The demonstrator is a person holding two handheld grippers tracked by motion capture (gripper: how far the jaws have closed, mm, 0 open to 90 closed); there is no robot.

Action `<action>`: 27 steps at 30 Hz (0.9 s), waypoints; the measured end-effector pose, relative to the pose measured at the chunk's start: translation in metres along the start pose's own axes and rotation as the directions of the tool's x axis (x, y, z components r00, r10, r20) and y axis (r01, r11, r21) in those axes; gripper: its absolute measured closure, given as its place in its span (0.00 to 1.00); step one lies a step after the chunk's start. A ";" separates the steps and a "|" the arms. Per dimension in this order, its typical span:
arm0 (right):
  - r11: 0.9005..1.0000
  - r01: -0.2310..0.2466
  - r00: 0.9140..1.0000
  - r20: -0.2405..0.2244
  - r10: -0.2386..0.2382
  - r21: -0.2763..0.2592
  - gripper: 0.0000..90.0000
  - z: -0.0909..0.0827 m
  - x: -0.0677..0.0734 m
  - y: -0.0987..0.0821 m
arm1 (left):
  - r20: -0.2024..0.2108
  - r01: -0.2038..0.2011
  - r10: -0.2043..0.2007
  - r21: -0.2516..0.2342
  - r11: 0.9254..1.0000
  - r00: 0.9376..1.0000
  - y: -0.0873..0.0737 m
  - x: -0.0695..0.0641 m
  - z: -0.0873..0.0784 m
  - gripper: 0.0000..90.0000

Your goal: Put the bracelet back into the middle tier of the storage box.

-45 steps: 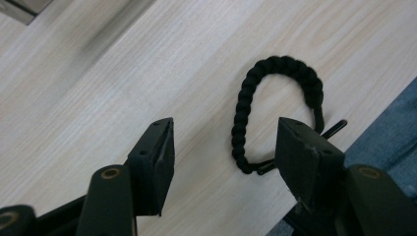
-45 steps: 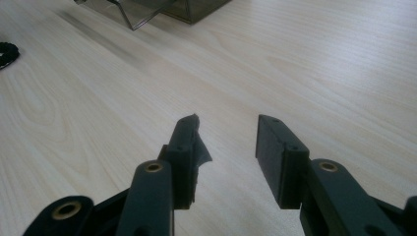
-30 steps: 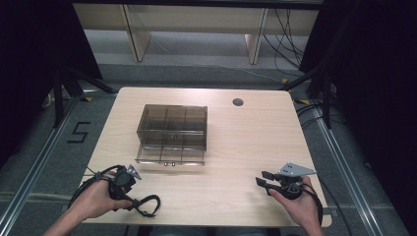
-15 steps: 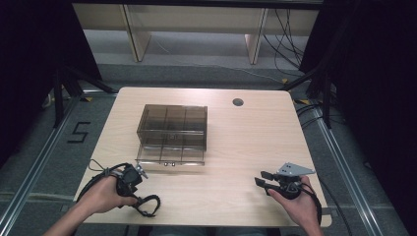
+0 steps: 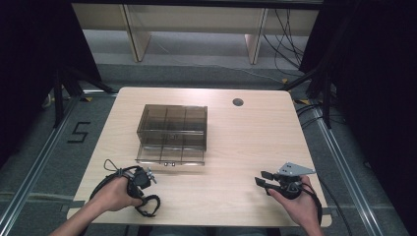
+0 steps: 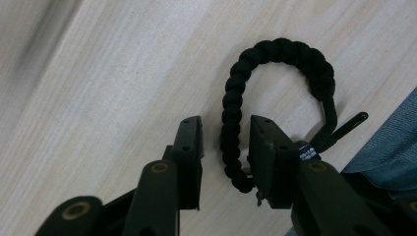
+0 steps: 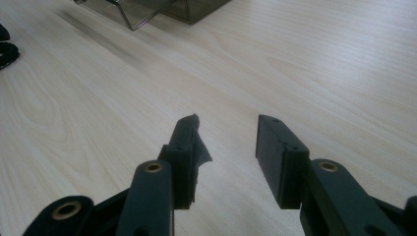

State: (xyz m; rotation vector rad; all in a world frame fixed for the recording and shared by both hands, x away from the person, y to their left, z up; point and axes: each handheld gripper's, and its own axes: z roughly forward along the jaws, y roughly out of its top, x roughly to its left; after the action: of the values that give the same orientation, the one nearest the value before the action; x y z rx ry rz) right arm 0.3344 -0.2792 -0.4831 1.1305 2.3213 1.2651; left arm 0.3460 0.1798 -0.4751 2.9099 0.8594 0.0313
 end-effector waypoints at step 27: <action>1.000 0.005 1.000 -0.002 -0.005 0.002 0.69 0.000 0.001 -0.001 | 0.001 -0.025 0.025 0.023 0.999 1.000 0.003 -0.006 -0.007 0.93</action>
State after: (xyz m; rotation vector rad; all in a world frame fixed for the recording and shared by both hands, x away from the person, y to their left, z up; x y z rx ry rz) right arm 0.3336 -0.2786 -0.4835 1.1241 2.3261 1.2627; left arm 0.3427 0.1747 -0.4677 2.9414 0.8288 0.0225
